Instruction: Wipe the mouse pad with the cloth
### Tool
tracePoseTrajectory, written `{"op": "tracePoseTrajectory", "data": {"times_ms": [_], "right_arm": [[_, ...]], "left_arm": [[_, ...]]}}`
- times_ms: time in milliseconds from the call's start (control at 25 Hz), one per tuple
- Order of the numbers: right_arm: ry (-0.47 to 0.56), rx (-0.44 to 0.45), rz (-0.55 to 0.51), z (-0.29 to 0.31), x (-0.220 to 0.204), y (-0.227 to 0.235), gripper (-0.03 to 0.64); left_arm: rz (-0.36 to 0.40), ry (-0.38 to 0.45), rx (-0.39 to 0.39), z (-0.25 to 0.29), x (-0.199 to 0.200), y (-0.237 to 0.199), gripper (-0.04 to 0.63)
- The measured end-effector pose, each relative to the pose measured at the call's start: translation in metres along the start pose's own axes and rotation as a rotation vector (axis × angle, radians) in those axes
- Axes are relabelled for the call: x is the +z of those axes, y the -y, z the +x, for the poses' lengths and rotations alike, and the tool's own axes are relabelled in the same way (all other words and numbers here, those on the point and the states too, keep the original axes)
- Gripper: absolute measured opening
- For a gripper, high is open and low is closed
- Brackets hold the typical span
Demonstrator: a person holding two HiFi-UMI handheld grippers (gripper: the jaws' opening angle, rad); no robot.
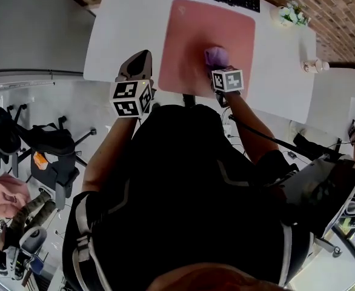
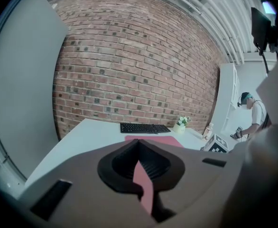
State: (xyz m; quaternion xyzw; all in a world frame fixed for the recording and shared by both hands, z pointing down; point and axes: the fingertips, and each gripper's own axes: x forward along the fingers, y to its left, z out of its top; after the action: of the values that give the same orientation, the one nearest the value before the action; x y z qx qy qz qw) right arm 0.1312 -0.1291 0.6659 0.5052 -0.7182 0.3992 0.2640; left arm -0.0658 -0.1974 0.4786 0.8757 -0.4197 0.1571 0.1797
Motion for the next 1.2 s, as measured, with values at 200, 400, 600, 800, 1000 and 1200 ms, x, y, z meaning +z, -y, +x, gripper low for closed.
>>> {"op": "tracePoseTrajectory", "data": {"times_ms": [200, 400, 600, 800, 1000, 1200], "right_arm": [[-0.012, 0.047, -0.042, 0.014, 0.012, -0.021, 0.055], [-0.038, 0.125, -0.1, 0.031, 0.024, -0.046, 0.055], [-0.057, 0.162, -0.135, 0.042, 0.033, -0.065, 0.055], [-0.085, 0.199, -0.145, 0.052, 0.034, -0.081, 0.055], [-0.106, 0.223, -0.155, 0.061, 0.035, -0.096, 0.055], [-0.126, 0.261, -0.174, 0.071, 0.04, -0.111, 0.055]], "left_arm": [[-0.005, 0.014, 0.009, -0.006, -0.001, -0.003, 0.003], [-0.018, 0.018, 0.036, -0.009, -0.001, -0.009, 0.002], [-0.036, 0.015, 0.074, -0.014, -0.005, -0.018, 0.003], [-0.06, 0.014, 0.102, -0.018, -0.008, -0.025, 0.002], [-0.074, 0.02, 0.129, -0.026, -0.01, -0.03, 0.003], [-0.076, 0.025, 0.125, -0.033, -0.012, -0.03, 0.002]]}}
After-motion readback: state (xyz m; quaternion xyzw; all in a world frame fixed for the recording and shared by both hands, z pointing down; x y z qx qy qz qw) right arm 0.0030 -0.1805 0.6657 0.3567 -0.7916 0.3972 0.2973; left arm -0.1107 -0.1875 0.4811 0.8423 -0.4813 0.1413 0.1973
